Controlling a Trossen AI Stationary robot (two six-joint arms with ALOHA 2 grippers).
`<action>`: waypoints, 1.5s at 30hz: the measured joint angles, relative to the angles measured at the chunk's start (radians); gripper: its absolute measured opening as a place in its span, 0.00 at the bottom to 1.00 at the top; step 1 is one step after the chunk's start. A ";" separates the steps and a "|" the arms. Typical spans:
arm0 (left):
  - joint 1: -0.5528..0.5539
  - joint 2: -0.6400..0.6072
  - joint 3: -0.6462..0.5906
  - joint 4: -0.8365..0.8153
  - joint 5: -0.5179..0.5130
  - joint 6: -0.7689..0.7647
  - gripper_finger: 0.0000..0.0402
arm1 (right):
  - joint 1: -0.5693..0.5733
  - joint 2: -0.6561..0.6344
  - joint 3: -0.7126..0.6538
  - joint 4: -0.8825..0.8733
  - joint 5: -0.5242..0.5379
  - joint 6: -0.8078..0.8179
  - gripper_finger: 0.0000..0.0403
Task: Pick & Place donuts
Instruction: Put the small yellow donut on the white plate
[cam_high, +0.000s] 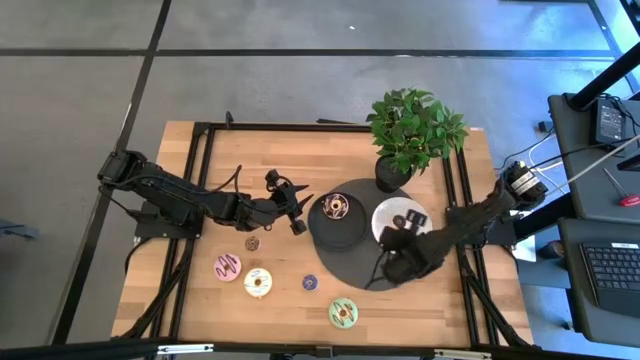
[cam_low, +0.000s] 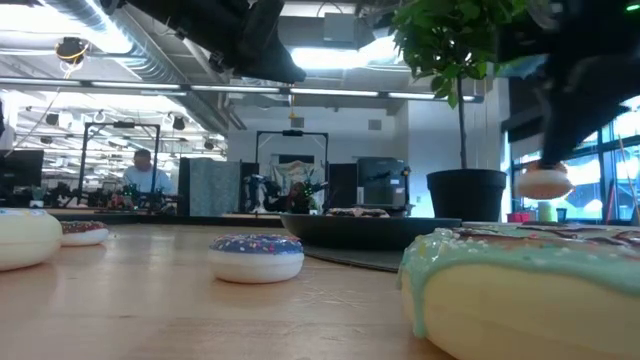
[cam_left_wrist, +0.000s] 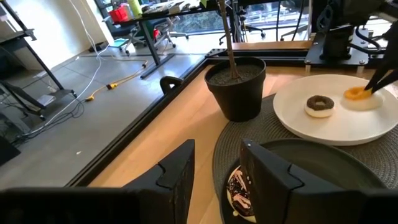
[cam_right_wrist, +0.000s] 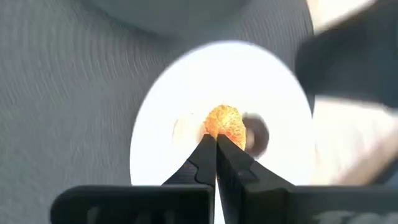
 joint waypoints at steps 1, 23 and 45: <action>0.000 0.000 0.000 0.000 0.000 0.000 0.31 | 0.019 0.000 0.000 -0.027 -0.007 0.045 0.01; 0.000 0.000 0.000 0.002 0.000 0.000 0.29 | 0.118 0.001 -0.236 -0.005 -0.061 0.340 0.02; 0.000 0.000 0.000 0.004 0.000 0.000 0.30 | 0.082 0.001 -0.246 0.033 -0.019 0.321 0.02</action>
